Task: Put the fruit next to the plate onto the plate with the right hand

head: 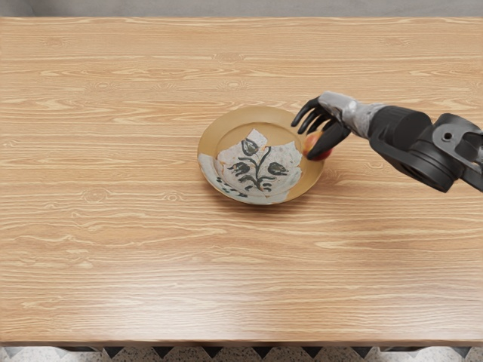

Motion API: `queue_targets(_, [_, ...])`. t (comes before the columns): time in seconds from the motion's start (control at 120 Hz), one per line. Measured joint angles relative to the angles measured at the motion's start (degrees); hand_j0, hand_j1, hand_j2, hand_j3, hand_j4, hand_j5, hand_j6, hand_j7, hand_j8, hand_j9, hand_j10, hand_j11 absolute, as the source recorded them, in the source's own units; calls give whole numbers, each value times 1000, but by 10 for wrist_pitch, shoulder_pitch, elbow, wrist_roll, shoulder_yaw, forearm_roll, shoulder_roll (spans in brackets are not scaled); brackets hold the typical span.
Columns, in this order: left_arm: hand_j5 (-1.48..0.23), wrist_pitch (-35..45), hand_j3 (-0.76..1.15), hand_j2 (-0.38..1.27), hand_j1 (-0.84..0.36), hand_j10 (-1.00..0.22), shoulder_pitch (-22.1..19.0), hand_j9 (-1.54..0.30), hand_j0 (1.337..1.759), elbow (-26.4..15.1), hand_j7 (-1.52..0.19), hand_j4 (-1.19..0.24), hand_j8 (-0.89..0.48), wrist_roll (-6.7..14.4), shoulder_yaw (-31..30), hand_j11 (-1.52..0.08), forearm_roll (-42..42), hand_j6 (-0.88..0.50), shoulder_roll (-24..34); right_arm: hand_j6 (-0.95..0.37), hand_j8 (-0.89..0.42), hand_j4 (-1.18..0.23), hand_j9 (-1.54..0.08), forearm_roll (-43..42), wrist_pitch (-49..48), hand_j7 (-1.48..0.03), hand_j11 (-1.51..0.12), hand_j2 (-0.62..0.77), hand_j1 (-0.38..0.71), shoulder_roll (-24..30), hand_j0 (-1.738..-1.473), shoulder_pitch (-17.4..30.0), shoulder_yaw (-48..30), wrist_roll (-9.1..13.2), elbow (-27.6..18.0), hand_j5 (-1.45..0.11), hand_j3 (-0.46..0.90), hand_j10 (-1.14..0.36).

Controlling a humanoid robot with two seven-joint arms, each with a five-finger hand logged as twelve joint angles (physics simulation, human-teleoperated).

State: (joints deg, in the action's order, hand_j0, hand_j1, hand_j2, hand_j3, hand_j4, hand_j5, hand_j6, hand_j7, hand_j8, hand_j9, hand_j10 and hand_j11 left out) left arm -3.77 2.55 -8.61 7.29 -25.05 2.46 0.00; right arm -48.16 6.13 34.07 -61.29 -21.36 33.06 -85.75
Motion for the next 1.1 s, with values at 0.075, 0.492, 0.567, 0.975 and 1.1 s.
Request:
queue_targets(0.075, [-317,0,0,49,57,-244,0,-317,1658,0,-317,-244,-244,0,0,-317,0,-244,0,-601,-473,-593,-790,0,0,-784,-784,178,238,-11,-1657,-1,0,0,0,-798,0,-476])
queue_targets(0.492, [-317,0,0,49,56,-244,0,-317,1658,0,-317,-244,-244,0,0,-317,0,-244,0,-276,-230,-273,-361,-2,12,-358,-359,69,-68,-28,-1658,-1,-1,0,-12,-364,0,-231])
queue_targets(0.567, [-317,0,0,49,57,-244,0,-317,1658,-1,-317,-244,-244,0,0,-317,0,-244,0,-203,-171,-201,-265,-2,13,-263,-263,46,-141,-25,-1658,-1,-1,0,-14,-267,0,-171])
queue_targets(0.975, [-317,1,0,49,57,-243,-20,-317,1658,1,-317,-243,-243,0,-3,-317,0,-243,0,-60,-55,-59,-75,151,-307,-74,-75,1,-286,110,-1658,1,-89,-8,44,-75,0,-55])
queue_targets(1.1, [-317,2,0,49,57,-243,-27,-317,1658,2,-317,-244,-244,0,-5,-317,-2,-244,0,-50,-47,-49,-61,169,-373,-61,-61,-2,-296,126,-1658,1,-97,-9,62,-62,0,-46])
